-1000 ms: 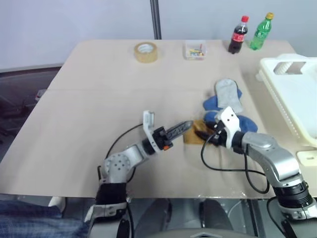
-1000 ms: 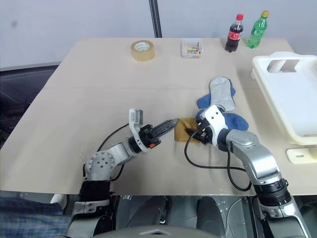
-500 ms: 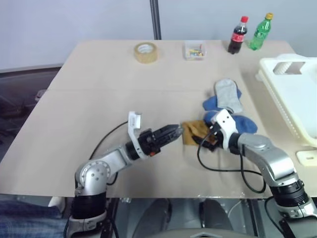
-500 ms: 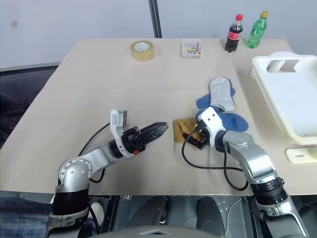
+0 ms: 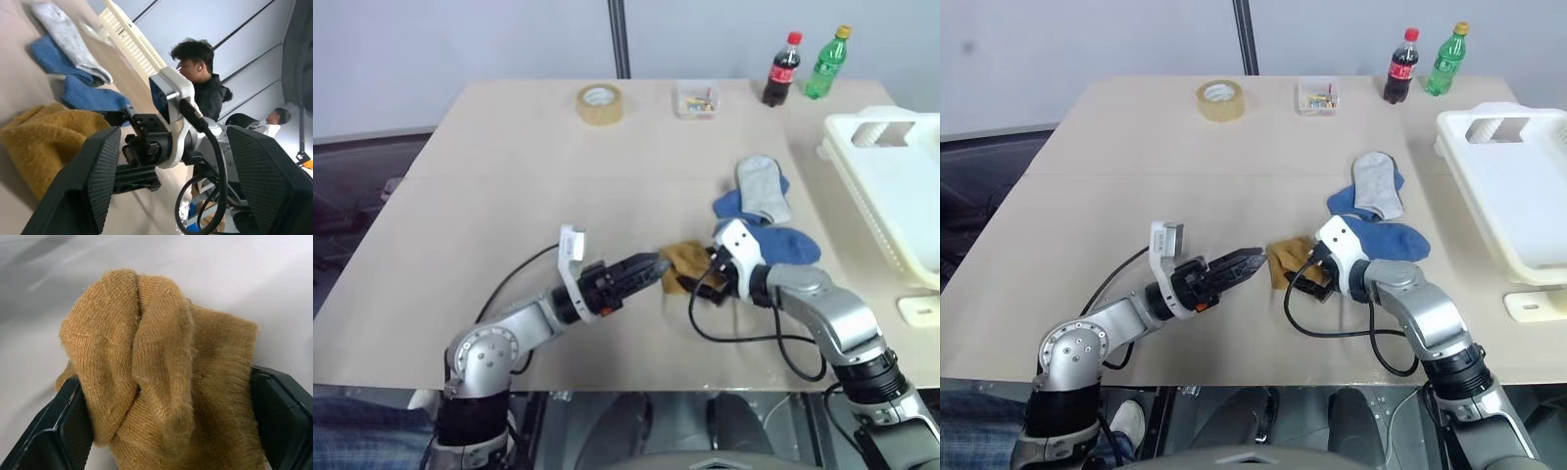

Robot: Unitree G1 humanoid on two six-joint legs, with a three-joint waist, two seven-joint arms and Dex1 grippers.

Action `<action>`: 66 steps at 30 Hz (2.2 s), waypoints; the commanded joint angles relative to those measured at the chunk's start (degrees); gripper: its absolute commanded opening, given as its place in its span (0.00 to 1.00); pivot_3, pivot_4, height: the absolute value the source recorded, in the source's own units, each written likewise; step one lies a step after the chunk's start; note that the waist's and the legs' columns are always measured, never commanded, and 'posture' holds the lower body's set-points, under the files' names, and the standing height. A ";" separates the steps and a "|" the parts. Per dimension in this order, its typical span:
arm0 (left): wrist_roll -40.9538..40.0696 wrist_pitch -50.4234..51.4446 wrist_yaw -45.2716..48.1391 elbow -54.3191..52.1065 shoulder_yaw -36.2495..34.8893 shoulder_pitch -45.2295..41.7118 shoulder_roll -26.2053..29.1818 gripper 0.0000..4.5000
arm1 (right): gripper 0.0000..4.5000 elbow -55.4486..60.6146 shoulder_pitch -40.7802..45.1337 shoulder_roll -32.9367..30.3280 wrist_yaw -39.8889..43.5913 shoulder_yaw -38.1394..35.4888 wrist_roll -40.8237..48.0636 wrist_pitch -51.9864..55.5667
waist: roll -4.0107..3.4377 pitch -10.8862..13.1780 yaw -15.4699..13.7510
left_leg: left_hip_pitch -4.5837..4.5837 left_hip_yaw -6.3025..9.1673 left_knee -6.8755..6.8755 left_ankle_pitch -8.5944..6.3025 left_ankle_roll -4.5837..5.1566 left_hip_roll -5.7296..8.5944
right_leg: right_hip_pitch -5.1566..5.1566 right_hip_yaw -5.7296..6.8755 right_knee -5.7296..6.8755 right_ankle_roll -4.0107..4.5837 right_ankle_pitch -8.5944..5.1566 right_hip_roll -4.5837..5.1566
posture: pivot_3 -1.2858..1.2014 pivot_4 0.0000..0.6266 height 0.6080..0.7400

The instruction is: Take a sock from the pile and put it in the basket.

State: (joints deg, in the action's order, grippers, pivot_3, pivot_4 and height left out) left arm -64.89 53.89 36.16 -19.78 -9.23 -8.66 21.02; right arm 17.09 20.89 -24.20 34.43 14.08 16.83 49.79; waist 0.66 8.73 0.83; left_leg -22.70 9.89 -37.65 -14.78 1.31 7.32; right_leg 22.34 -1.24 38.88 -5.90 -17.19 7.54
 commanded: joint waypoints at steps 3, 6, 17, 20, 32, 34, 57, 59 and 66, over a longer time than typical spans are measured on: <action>3.80 -6.82 0.84 -3.62 -1.21 -0.59 1.07 0.82 | 0.99 -0.47 -1.04 -0.15 0.16 0.67 0.72 2.62 | 0.01 -0.01 -0.02 | 0.00 0.00 0.00 0.00 0.00 0.00 | 0.00 0.00 -0.01 0.00 0.00 0.00 | 0.52 0.24 1.00; 5.82 -8.41 1.54 -3.70 -0.47 0.32 1.93 0.82 | 0.99 -0.55 -0.74 0.46 0.19 -0.09 1.50 2.89 | 0.01 -0.01 -0.04 | 0.00 0.00 0.01 0.00 0.00 0.00 | 0.00 0.01 -0.02 0.01 0.00 0.01 | 0.52 0.24 1.00; 6.29 -8.96 2.00 -3.90 0.26 1.34 3.26 0.82 | 0.17 -1.00 -0.40 0.97 0.97 0.20 1.72 0.65 | 0.00 -0.01 -0.01 | 0.00 0.00 0.05 0.00 0.00 0.00 | 0.01 0.00 -0.02 0.01 0.00 0.00 | 0.52 0.24 1.00; 6.23 -9.05 1.95 -4.34 0.02 1.25 3.67 0.82 | 0.01 -0.96 -0.65 1.03 1.12 0.05 1.77 0.35 | 0.00 -0.01 0.00 | 0.00 0.00 0.05 0.00 0.00 0.00 | 0.01 0.00 -0.02 0.01 0.00 0.00 | 0.52 0.24 1.00; 13.46 -14.95 1.33 -10.00 3.36 -2.40 4.99 0.82 | 0.01 9.65 0.33 -1.45 1.95 -12.80 13.28 9.41 | 0.00 0.04 -0.32 | -0.13 0.00 0.07 0.00 0.00 0.02 | 0.07 0.01 -0.09 0.01 0.00 0.04 | 0.52 0.24 1.00; 14.58 -15.92 0.87 -10.67 4.49 -3.57 4.38 0.82 | 0.01 10.74 1.02 -2.88 1.71 -15.94 15.48 11.44 | 0.01 0.04 -0.32 | -0.13 0.00 0.08 0.00 0.00 0.02 | 0.08 0.02 -0.09 0.01 0.00 0.04 | 0.52 0.24 1.00; 28.54 -29.68 5.59 -9.13 18.83 -11.29 -3.13 0.82 | 0.29 -66.67 33.44 -27.56 -12.63 -37.28 0.58 -11.99 | 0.03 0.25 -0.18 | -0.17 -0.61 0.23 0.02 0.04 0.02 | 0.15 -0.31 -0.14 -0.01 0.01 0.09 | 0.52 0.24 1.00; 29.26 -30.43 5.92 -8.59 18.75 -11.18 -3.47 0.82 | 0.44 -72.27 35.25 -28.58 -11.96 -35.36 -1.63 -14.06 | 0.01 0.26 -0.12 | -0.21 -0.56 0.25 0.02 0.06 -0.02 | 0.14 -0.26 -0.30 -0.01 0.01 0.05 | 0.52 0.24 1.00; 30.36 -31.23 6.35 -8.55 18.83 -10.28 -3.40 0.82 | 0.82 -75.08 35.92 -30.81 -6.07 -30.42 -5.52 -15.93 | -0.03 0.28 0.08 | -0.20 -0.75 0.24 -0.01 0.11 -0.05 | 0.15 -0.37 -0.33 -0.01 0.01 0.02 | 0.52 0.24 1.00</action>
State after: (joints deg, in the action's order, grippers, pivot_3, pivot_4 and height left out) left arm -34.65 23.94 42.23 -27.53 9.56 -19.04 17.77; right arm -59.30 56.07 -53.52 27.33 -16.80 12.16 35.32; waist 0.63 9.01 0.91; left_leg -22.90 9.14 -37.42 -14.79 1.42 7.26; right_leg 22.49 -1.62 38.56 -5.91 -17.18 7.56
